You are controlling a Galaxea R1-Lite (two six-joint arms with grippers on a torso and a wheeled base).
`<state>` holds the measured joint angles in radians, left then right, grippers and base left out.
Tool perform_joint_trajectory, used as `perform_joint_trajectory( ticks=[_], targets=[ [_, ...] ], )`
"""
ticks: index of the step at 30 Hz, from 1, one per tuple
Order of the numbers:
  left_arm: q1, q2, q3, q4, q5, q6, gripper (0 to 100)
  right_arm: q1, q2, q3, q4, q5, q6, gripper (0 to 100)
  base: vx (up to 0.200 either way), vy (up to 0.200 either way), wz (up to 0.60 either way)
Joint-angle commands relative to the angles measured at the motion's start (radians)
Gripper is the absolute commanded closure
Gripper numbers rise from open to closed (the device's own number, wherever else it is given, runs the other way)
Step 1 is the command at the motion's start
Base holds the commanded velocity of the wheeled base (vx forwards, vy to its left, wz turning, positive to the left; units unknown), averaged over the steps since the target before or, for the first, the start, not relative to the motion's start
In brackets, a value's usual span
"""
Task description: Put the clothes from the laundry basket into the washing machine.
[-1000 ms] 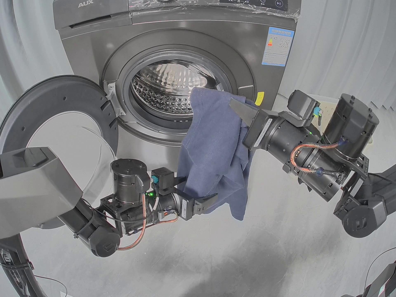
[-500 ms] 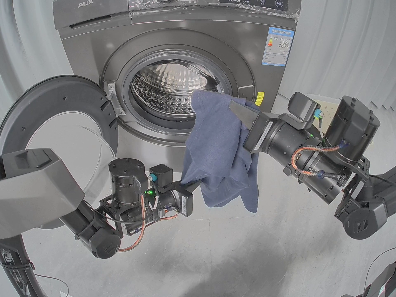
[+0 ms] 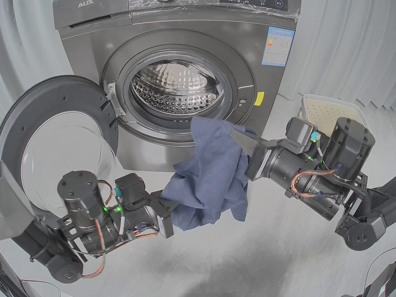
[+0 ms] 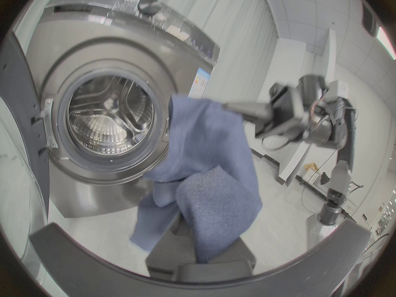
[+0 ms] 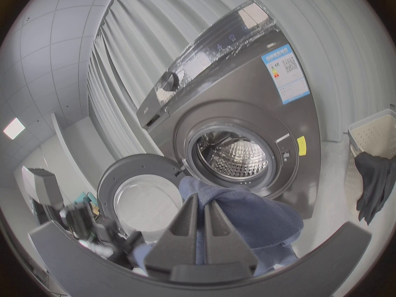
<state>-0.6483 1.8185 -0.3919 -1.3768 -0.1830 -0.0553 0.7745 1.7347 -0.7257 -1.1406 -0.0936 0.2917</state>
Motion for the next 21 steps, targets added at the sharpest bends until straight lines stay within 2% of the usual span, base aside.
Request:
perform_joint_trajectory(
  ticks=[1,6,9,10,15,21],
  targets=[
    [-0.01,-0.217,0.105,-0.025,-0.039,-0.006,100,0.025,-0.021,0.098,0.001,0.005,-0.003,100,0.0,0.0,0.0],
    [-0.01,-0.315,0.105,-0.018,-0.067,-0.038,100,0.025,-0.021,0.118,-0.001,0.012,-0.002,100,0.0,0.0,0.0],
    [-0.01,-0.318,0.093,-0.024,-0.067,-0.043,100,0.025,-0.023,0.121,-0.001,0.017,-0.003,100,0.0,0.0,0.0],
    [-0.01,-0.315,0.091,-0.024,-0.069,-0.043,100,0.026,-0.021,0.121,0.001,0.018,-0.003,0,0.0,0.0,0.0],
    [-0.01,-0.318,0.077,-0.027,-0.079,-0.06,100,0.026,-0.017,0.155,0.009,0.017,-0.002,0,0.0,0.0,0.0],
    [-0.004,-0.309,0.022,-0.073,-0.072,-0.097,100,0.025,-0.014,0.264,0.015,0.023,-0.028,0,0.0,0.0,0.0]
  ],
)
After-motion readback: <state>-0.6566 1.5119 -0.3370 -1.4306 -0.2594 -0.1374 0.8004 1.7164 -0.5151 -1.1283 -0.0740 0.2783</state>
